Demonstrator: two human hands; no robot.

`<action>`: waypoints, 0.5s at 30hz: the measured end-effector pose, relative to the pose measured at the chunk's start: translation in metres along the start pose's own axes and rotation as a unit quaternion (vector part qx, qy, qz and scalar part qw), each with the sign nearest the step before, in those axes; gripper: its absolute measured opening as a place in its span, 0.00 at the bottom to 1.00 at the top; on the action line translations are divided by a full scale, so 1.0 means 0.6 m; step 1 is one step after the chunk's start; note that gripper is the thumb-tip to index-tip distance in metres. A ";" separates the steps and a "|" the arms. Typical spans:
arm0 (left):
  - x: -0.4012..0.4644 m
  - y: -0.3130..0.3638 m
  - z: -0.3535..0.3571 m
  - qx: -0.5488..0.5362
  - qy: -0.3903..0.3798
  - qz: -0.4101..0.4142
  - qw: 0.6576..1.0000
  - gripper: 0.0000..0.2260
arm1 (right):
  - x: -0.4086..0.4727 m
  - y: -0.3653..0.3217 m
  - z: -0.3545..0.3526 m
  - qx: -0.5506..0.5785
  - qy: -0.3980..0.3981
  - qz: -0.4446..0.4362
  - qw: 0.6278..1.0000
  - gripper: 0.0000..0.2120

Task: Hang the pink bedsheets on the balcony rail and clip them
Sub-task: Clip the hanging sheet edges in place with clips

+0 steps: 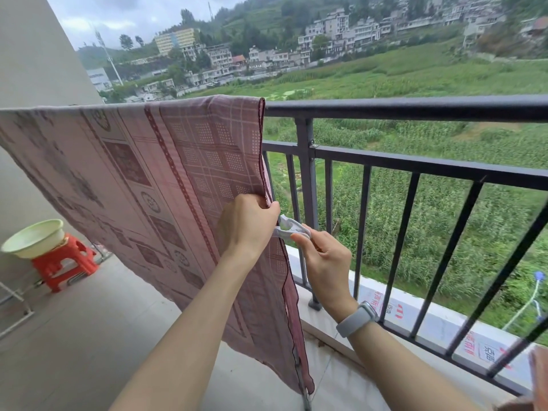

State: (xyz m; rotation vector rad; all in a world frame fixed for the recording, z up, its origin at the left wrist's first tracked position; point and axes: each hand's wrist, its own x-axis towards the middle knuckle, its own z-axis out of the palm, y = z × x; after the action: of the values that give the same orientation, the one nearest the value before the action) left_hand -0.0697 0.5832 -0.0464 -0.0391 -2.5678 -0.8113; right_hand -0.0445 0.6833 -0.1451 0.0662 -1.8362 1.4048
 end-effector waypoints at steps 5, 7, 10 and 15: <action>0.004 -0.003 0.000 -0.021 -0.009 -0.022 0.999 0.20 | 0.009 -0.001 0.032 -0.029 0.000 0.013 1.000 0.14; 0.001 -0.009 -0.002 -0.042 -0.015 -0.014 0.999 0.21 | 0.005 0.004 0.030 -0.024 -0.012 0.022 0.999 0.15; -0.015 -0.029 0.003 -0.134 -0.036 0.029 0.990 0.13 | -0.003 0.022 0.017 -0.030 -0.063 0.034 0.997 0.12; -0.104 -0.096 0.056 -0.228 0.025 0.030 0.973 0.10 | -0.043 0.046 -0.023 -0.050 -0.134 0.067 0.987 0.24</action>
State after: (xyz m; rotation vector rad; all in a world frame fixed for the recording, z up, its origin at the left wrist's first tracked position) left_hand -0.0359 0.5608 -0.1283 -0.2333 -2.2690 -1.3415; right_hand -0.0326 0.6947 -0.1819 0.0870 -2.1647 1.4494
